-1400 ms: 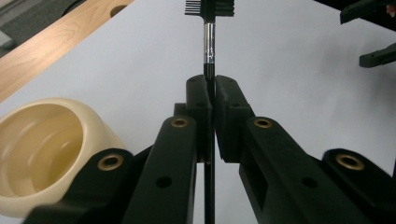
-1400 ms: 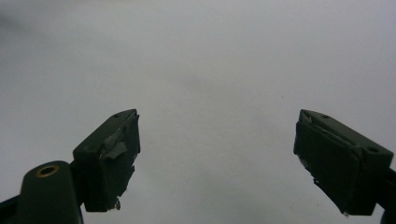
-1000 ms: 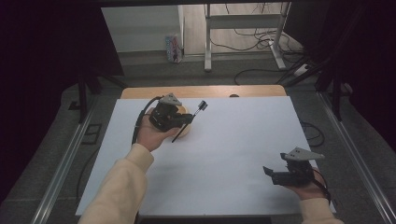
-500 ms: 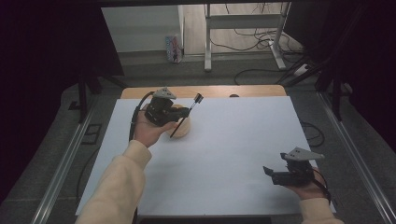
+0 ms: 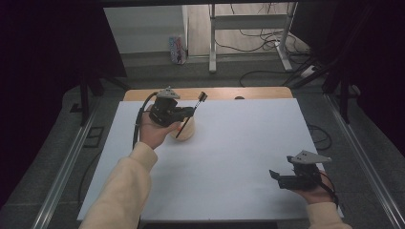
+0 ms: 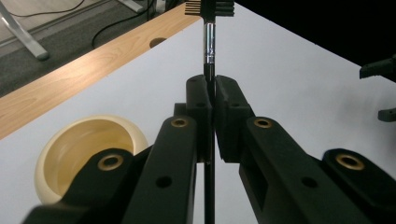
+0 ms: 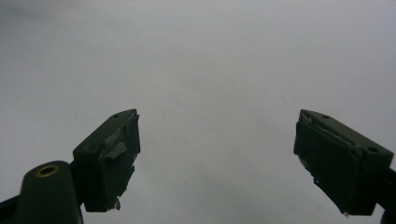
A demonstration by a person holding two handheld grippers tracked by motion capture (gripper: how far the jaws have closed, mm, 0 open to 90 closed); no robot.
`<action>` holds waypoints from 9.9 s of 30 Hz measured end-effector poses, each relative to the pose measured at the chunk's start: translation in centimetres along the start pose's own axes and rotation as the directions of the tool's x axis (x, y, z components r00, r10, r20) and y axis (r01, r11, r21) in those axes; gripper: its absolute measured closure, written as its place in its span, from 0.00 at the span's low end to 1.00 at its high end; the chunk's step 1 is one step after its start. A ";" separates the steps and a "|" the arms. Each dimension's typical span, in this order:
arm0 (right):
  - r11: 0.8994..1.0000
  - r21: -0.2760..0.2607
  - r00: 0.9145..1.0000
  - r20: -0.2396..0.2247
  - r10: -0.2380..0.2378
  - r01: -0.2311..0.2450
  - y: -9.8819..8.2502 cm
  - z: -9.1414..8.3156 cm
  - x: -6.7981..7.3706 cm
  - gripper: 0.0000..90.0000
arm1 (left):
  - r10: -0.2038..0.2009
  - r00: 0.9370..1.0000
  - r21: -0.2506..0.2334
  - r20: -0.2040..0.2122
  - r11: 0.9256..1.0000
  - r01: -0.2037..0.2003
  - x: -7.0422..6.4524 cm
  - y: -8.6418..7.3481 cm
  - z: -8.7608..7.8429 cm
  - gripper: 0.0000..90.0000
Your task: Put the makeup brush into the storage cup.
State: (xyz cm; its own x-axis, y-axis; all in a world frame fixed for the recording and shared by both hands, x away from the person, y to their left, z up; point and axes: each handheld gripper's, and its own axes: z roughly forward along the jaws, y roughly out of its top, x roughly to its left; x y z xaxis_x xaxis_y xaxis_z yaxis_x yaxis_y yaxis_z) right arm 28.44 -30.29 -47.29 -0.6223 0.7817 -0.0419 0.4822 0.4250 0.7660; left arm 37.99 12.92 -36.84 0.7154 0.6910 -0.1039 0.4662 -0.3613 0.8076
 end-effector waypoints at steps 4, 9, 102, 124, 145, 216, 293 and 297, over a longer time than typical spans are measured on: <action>1.000 -0.002 1.000 -0.002 0.000 0.000 0.0 0.0 0.0 0.16 | -0.010 1.000 -0.006 -0.006 1.000 0.010 0.2 0.0 0.2 0.96; 1.000 -0.001 1.000 -0.003 -0.002 0.002 0.0 0.0 -0.1 0.16 | -0.020 1.000 -0.018 -0.009 1.000 0.020 0.3 0.0 0.2 0.96; 1.000 -0.003 1.000 -0.014 -0.025 0.025 -0.1 0.1 -0.3 0.16 | -0.134 0.989 -0.129 -0.067 0.984 0.125 8.2 2.2 4.2 0.95; 1.000 0.003 1.000 -0.012 -0.026 0.027 -0.1 0.1 -0.3 0.16 | -0.140 0.986 -0.126 -0.089 0.984 0.128 8.8 1.6 4.6 0.96; 1.000 0.007 1.000 -0.011 -0.028 0.028 -0.1 0.1 -0.2 0.16 | -0.149 0.986 -0.116 -0.080 0.983 0.139 9.3 -0.2 6.1 0.95; 0.999 0.021 0.999 -0.013 -0.045 0.046 -0.1 0.4 0.1 0.16 | -0.178 0.980 -0.134 -0.090 0.977 0.166 9.5 -5.6 6.7 0.95; 0.999 0.009 0.999 -0.008 -0.053 0.053 0.0 0.2 0.4 0.16 | -0.101 0.990 -0.002 -0.097 0.995 0.101 3.5 -11.9 -4.0 0.16; 0.999 0.007 0.999 -0.006 -0.052 0.052 0.0 0.2 0.5 0.16 | -0.112 0.989 -0.003 -0.100 0.994 0.112 2.6 -13.2 -4.9 0.16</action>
State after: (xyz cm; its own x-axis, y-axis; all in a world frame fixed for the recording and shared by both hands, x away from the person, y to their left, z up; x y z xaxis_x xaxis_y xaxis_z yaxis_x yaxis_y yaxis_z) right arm 28.25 -29.86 -47.45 -0.6503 0.7558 -0.0775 0.4537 0.4681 0.7583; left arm 31.18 22.59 -44.87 0.6027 0.7865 -0.1350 0.5421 -0.2793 0.7925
